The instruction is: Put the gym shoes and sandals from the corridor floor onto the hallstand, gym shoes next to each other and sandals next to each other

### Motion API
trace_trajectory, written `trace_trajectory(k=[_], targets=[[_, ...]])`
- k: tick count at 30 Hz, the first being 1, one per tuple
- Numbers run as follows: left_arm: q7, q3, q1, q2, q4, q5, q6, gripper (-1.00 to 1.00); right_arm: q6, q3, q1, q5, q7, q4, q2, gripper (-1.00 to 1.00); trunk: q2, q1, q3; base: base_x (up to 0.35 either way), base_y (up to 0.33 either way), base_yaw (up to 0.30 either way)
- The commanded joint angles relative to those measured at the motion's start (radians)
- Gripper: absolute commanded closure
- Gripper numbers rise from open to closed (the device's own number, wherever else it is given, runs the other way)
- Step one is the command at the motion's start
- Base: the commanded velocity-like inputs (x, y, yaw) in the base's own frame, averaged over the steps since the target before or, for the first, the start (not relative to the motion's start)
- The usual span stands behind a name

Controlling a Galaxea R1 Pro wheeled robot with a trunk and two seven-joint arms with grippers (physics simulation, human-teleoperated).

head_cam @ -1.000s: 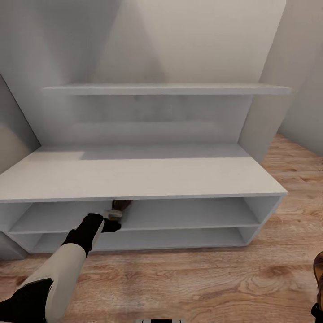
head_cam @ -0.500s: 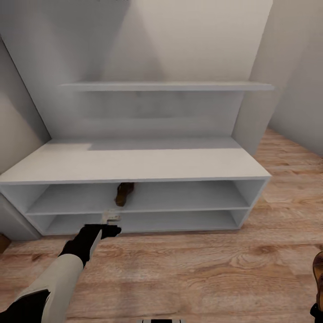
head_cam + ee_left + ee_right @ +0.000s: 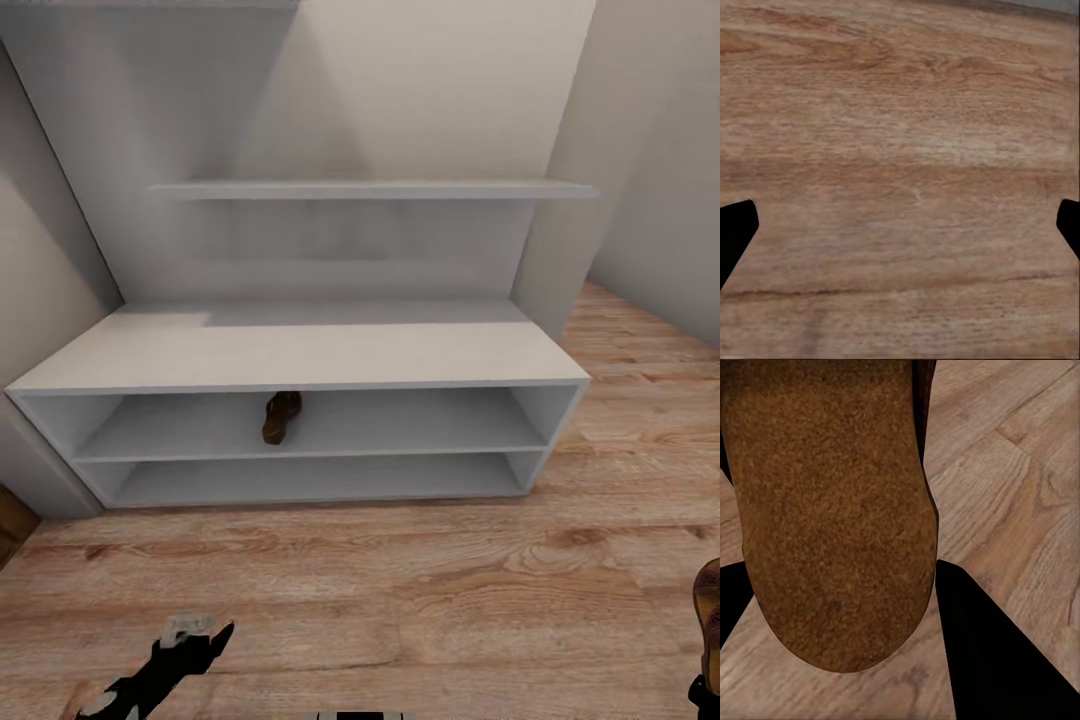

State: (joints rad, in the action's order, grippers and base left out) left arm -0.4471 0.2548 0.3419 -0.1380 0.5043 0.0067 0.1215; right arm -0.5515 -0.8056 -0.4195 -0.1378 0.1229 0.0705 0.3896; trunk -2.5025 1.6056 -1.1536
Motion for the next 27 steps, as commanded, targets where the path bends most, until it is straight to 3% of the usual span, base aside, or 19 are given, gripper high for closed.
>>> trace_trajectory(k=[1,4,9,17,27], targets=[[-0.041,0.005,-0.028,-0.013,-0.002,0.032,0.030,-1.00,-0.002,-0.003,-0.001,-0.008,0.007,-0.001,0.000,1.00,0.000,0.000,-0.001,-0.005,0.000,0.000],[-0.089,0.005,-0.083,-0.034,-0.002,0.090,0.097,-1.00,-0.002,-0.003,-0.001,-0.008,0.006,-0.001,0.000,1.00,0.000,0.000,-0.001,-0.003,0.000,0.000],[-0.105,0.004,-0.116,-0.043,-0.012,0.117,0.147,-1.00,-0.002,-0.003,-0.001,-0.008,0.006,0.000,-0.002,1.00,0.000,0.000,-0.001,-0.001,0.000,0.000],[-0.104,0.005,-0.121,-0.045,-0.058,0.124,0.181,-1.00,-0.002,-0.001,-0.001,-0.008,0.007,-0.001,-0.004,1.00,0.000,0.000,-0.001,-0.142,0.067,0.000],[-0.112,0.006,-0.121,-0.048,-0.061,0.124,0.185,-1.00,-0.002,-0.001,-0.001,-0.009,0.007,-0.001,-0.013,1.00,0.000,0.000,-0.001,-0.241,0.228,0.000]])
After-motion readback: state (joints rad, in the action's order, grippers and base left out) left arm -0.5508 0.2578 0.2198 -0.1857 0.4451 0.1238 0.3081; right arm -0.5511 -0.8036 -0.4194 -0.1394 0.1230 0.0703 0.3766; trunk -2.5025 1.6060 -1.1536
